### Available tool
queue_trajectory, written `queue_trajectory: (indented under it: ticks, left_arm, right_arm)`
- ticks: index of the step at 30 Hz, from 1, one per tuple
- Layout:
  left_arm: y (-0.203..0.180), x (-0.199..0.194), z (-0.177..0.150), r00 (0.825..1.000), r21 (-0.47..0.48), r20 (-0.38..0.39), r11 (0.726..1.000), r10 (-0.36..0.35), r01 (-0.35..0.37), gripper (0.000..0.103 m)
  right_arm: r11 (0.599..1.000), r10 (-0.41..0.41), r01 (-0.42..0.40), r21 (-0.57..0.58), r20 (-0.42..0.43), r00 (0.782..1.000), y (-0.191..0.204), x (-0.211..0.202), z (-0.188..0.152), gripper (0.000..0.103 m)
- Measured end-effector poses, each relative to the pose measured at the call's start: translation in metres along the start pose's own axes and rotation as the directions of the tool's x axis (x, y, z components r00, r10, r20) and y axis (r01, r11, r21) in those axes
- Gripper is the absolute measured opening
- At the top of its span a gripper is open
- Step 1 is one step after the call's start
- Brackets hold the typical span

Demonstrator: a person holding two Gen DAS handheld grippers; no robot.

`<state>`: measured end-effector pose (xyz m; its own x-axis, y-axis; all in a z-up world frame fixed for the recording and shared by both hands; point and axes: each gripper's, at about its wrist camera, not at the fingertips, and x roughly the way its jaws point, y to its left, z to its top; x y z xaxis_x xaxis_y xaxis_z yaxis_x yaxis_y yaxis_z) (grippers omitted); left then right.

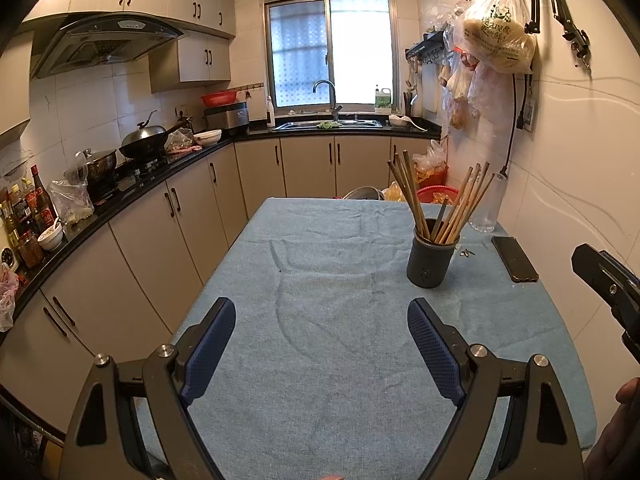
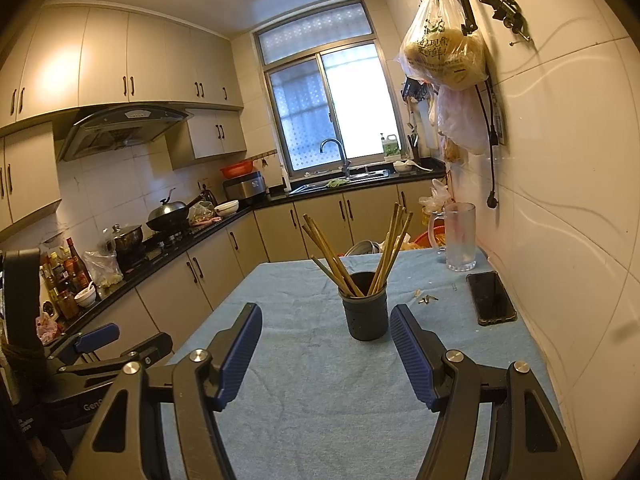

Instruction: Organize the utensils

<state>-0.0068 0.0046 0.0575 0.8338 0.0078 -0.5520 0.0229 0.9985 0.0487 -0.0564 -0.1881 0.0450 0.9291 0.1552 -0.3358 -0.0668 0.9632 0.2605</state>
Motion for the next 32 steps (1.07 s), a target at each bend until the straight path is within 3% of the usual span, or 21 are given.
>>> queue_trajectory:
  ticks: [32]
  left_arm:
    - [0.005,0.013,0.001,1.000,-0.009,0.014,1.000,-0.004,0.004,0.088]
  right_arm:
    - [1.000,-0.007,0.007,-0.015,-0.020,1.000,0.002,0.011,0.001,0.071]
